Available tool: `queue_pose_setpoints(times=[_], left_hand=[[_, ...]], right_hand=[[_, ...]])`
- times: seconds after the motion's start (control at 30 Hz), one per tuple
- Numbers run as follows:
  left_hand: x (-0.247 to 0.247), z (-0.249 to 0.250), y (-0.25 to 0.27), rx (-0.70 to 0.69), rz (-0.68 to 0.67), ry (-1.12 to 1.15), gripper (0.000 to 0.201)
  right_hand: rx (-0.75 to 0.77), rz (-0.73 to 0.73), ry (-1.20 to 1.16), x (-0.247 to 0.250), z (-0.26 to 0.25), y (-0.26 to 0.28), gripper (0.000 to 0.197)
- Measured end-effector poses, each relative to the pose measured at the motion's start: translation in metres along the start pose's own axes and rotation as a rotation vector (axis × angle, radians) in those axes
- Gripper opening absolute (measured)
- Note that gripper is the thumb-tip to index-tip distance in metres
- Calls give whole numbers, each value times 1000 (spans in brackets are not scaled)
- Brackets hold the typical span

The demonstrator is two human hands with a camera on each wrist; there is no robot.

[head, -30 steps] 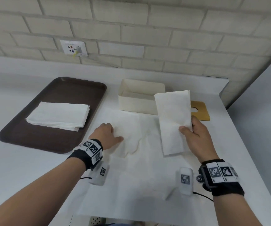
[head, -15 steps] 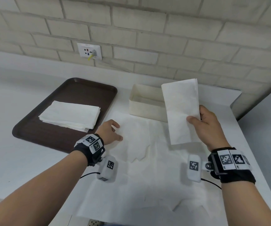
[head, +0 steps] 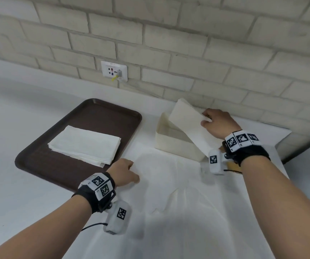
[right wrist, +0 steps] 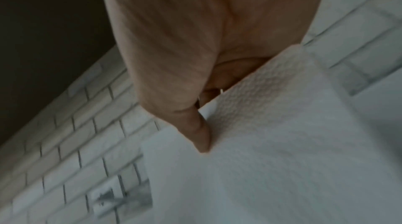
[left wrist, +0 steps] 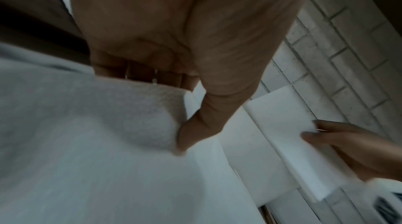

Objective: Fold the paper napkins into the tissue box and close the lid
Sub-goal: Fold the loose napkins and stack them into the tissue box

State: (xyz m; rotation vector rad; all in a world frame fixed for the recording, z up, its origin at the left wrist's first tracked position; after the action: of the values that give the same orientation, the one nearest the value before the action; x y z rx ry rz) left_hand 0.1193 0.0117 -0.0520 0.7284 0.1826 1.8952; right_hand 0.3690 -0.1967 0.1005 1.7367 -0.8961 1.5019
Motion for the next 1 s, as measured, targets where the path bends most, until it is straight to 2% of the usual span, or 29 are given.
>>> queue_pose_setpoints(times=[0.07, 0.23, 0.33, 0.4, 0.47, 0.6, 0.73, 0.93, 1.0], left_hand=[[0, 0, -1, 7, 22, 64, 16], [-1, 10, -1, -65, 37, 220, 7], [-2, 10, 1, -81, 17, 283, 2], [-2, 6, 0, -60, 24, 244, 16], [-2, 1, -1, -1, 23, 226, 21], [-4, -1, -4, 54, -46, 166, 36], [-1, 13, -2, -63, -37, 13, 21], [18, 42, 10, -230, 98, -191, 24], [27, 54, 16, -307, 126, -210, 26]], right_hand=[[37, -80, 103, -9, -6, -20, 36], [149, -161, 273, -17, -18, -54, 30], [211, -253, 270, -26, -26, -69, 28], [235, -306, 230, -33, -30, -77, 28], [247, -366, 231, -43, -31, -83, 30], [244, -465, 343, -60, -23, -88, 47], [281, -479, 402, -67, -20, -94, 41], [236, -488, 399, -71, -16, -93, 49], [202, -454, 327, -61, -15, -89, 48]])
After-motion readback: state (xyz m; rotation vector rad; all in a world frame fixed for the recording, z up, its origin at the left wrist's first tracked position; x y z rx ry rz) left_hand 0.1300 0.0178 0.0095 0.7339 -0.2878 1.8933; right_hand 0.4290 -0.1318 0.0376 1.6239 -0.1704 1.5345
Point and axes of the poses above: each hand's wrist, its own y-axis away from the middle knuckle, its own x-axis out of the back of the hand, z = x × y, the point moved 5 cm from there along -y, towards the middle knuckle, and after that the axes turned 13 degrees about y, right-handed, at the moved point
